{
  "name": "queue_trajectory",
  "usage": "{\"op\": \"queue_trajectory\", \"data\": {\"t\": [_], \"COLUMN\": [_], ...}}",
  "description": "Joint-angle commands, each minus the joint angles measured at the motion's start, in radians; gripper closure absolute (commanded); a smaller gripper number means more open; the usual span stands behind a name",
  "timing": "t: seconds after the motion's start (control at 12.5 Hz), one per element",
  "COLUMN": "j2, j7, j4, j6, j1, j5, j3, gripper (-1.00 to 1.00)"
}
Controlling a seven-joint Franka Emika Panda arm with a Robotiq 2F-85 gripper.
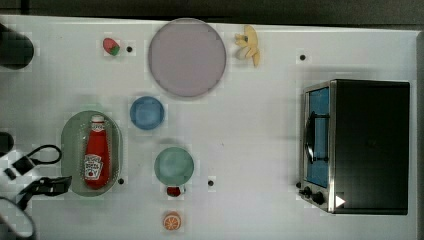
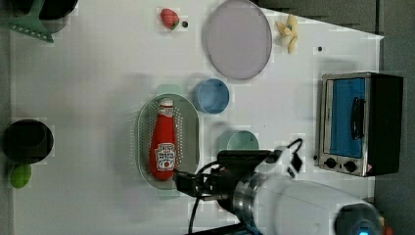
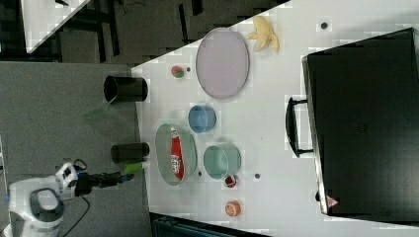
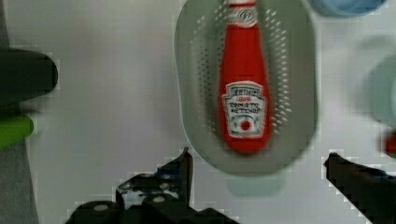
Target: Pick ketchup from strainer and place it on the table
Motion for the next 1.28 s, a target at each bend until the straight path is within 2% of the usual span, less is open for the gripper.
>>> {"op": "queue_trajectory", "data": {"t": [0.08,0.48,0.96,1.28], "j2": [0.069,0.239,0.433,0.547], "j7": [0.042,0.044,0.109,0.205], "j4": [-0.129,-0.187,-0.168,-0.108], "j6": [0.163,0.366,0.47,0.476], "j1": [-0.024,-0.024,-0.016,0.02], "j5": [-0.062,-0.211,-0.38,-0.488], "j3": [-0.024,-0.038,-0.087,-0.13], "gripper": [-1.0,-1.0,-1.0,-1.0]}}
